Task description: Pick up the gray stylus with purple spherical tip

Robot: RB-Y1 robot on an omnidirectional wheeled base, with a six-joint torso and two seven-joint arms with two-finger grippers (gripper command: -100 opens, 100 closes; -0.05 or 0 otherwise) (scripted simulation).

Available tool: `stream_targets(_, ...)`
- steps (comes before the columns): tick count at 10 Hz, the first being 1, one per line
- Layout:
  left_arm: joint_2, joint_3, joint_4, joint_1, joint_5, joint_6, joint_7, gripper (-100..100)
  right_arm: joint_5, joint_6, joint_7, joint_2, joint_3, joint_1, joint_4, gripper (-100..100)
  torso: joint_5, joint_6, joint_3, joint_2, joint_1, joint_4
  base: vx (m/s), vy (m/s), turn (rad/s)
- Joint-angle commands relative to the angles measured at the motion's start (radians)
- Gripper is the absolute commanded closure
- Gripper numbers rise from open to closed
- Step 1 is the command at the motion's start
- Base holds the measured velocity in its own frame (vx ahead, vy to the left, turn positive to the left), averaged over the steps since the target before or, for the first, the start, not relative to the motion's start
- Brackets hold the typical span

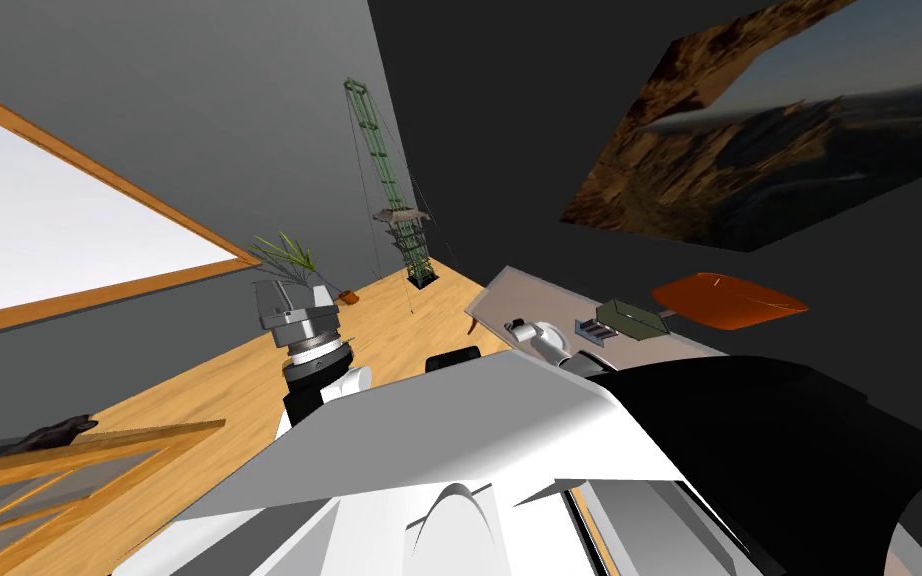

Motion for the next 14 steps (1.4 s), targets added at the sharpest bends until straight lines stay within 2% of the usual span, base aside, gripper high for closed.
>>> stream_targets(1,0.0,0.0,0.0,0.0,0.0,0.0,0.0,0,-0.01,0.011,0.014,-0.011,0.012,-0.021,0.05,-100,0.0,0.0,0.0,0.0,0.0,0.0,0.017,-0.039,0.109)
stream_targets(4,0.0,0.0,0.0,0.0,0.0,0.0,0.0,0,-0.013,0.027,0.019,-0.02,0.02,-0.034,0.081,-100,0.0,0.0,0.0,0.0,0.0,0.0,0.014,-0.035,0.086)
stream_targets(9,0.0,0.0,0.0,0.0,0.0,0.0,0.0,0,-0.016,0.073,0.038,-0.046,0.049,-0.081,0.18,-100,-0.001,0.0,-0.001,-0.002,-0.002,0.0,0.031,-0.065,0.098)
stream_targets(10,0.0,0.0,0.0,0.0,0.0,0.0,0.0,0,-0.015,0.073,0.034,-0.047,0.045,-0.071,0.157,-100,0.0,0.0,-0.001,-0.002,-0.002,0.0,0.016,-0.036,0.02)
stream_targets(11,0.0,0.0,0.0,0.0,0.0,0.0,0.0,0,-0.016,0.076,0.035,-0.048,0.045,-0.072,0.158,0,0.0,0.0,0.0,-0.001,0.0,0.0,0.003,-0.007,-0.002)
stream_targets(12,0.0,0.0,0.0,0.0,0.0,0.0,0.0,0,0.005,0.05,0.023,-0.03,0.04,-0.069,0.186,-100,0.0,0.0,0.0,0.0,0.002,0.0,0.02,-0.033,0.046)
stream_targets(14,0.0,0.0,0.0,0.0,0.0,0.0,0.0,0,0.032,0.015,0.008,-0.007,0.033,-0.065,0.224,-100,0.0,0.0,-0.001,-0.001,0.0,0.0,0.038,-0.049,0.051)
